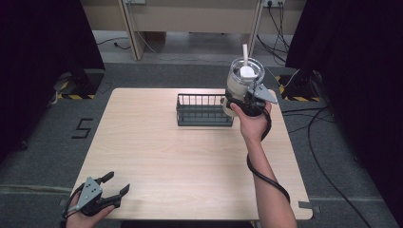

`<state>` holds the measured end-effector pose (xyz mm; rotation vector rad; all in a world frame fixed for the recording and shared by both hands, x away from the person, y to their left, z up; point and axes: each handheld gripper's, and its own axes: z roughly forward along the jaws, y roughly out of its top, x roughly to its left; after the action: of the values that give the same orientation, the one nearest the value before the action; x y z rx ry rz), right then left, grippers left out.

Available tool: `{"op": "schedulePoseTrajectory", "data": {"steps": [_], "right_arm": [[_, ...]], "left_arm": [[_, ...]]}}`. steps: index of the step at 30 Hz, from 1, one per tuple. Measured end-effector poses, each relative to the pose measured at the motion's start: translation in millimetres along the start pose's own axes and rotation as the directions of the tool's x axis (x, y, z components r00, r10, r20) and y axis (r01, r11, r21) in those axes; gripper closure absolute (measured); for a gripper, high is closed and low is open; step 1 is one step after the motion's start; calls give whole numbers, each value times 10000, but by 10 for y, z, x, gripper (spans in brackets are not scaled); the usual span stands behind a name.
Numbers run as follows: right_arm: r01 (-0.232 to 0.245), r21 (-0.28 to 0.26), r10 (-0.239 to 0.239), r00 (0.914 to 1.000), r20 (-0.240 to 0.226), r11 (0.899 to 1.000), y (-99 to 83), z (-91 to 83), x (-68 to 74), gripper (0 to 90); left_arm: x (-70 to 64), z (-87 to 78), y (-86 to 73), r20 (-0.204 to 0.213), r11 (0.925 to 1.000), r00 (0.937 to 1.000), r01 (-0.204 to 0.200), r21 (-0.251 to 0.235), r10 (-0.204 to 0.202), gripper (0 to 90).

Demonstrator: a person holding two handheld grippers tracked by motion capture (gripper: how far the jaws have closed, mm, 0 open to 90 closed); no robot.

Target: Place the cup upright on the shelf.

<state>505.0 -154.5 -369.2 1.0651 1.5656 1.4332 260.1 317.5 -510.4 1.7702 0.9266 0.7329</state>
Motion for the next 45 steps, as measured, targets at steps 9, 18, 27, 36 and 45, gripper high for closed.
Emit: {"op": "schedulePoseTrajectory", "data": {"steps": [9,18,27,36,45], "right_arm": [[-15,50,16,9999,-141,10000,24,159,70,102],[25,149,-22,9998,-195,9999,56,331,110,102],[4,319,4,9997,-264,9995,32,536,175,102],[-66,557,84,9995,-315,9984,-35,735,237,102],[-129,790,146,9997,-220,9968,-111,849,232,102]], "left_arm": [[4,1,-3,-15,10000,10000,10,12,-10,243],[10,0,-3,-26,10000,10000,46,-10,-46,244],[15,-4,1,-18,10000,10000,47,-9,-47,244],[23,-7,1,-61,10000,10000,57,-63,-58,245],[30,-12,2,-60,9999,10000,75,-84,-75,245]]}}
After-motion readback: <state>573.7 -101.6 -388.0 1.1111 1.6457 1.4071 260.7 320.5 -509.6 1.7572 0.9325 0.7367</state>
